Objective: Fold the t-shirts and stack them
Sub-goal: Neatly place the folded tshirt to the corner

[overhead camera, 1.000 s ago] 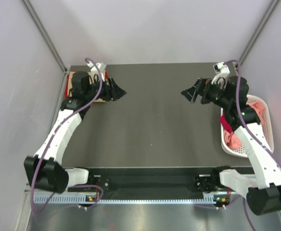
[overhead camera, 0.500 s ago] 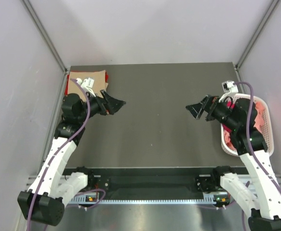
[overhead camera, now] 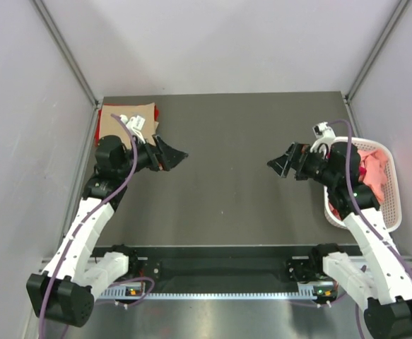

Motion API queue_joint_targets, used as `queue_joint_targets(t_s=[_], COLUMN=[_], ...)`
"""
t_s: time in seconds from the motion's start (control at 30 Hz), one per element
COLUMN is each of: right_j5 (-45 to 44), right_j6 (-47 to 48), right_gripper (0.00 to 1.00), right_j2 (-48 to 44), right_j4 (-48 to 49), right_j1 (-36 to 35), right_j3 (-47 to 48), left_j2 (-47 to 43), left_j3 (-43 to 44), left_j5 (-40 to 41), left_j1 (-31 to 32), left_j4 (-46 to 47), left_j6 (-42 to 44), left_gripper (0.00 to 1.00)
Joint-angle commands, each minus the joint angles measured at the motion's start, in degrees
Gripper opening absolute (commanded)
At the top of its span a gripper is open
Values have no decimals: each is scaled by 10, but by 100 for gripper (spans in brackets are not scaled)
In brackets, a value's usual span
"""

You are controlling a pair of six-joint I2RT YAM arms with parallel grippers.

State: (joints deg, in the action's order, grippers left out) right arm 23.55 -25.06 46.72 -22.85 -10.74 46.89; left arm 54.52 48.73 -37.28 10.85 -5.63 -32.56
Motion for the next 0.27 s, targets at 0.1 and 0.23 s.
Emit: queue_joint_targets(t_s=[0.1, 0.23], right_j5=[1, -4], right_j6=[19, 19], right_gripper=[99, 100], right_j2=[-9, -23], right_j4=[34, 38], right_j1=[0, 0], right_j3=[18, 18], left_j2=[4, 4], left_j3=[9, 10], left_j5=[-10, -10], left_j1=[5, 7], left_j4=[4, 7], left_j6=[20, 20], left_gripper=[99, 99])
